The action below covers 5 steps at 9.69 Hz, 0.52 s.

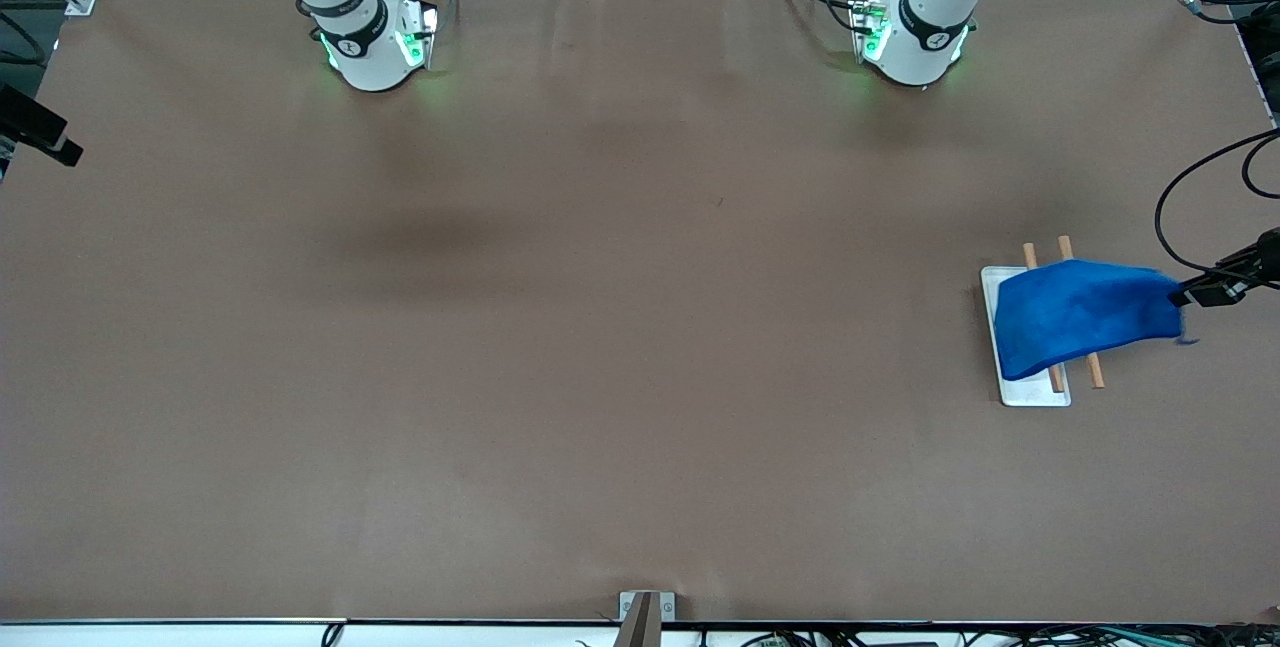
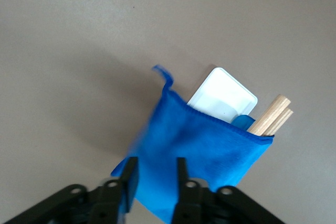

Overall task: Right arm passes towel to left arm to hang
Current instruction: 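Release the towel and withdraw the left gripper from the rack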

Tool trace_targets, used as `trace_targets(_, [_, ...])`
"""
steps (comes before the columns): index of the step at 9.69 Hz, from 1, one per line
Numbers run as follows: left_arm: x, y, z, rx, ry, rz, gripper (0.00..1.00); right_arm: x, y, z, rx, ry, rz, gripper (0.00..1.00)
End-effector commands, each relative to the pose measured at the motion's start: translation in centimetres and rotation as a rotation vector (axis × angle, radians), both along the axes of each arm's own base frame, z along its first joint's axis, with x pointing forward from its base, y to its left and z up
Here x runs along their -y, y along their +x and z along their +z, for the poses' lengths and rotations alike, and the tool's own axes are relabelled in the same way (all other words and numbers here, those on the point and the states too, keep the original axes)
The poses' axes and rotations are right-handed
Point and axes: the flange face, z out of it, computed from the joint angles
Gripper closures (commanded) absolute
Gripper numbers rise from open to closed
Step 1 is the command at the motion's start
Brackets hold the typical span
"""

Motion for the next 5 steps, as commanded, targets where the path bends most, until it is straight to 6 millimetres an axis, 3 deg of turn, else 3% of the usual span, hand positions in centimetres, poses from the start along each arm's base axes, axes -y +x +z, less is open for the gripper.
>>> trace_targets(1, [1.3, 1.6, 1.7, 0.025, 0.036, -0.041, 0.0, 0.0, 0.3, 0.3, -0.002, -0.001, 0.01, 0.0])
trace_targets(3, [4.8, 2.7, 5.4, 0.07, 0.076, -0.129, 0.0, -0.1, 0.3, 0.4, 0.004, -0.005, 0.011, 0.0])
trace_targets(5, [10.8, 3.5, 10.2, 0.107, 0.182, -0.313, 0.0, 0.0, 0.3, 0.2, -0.001, -0.003, 0.01, 0.0])
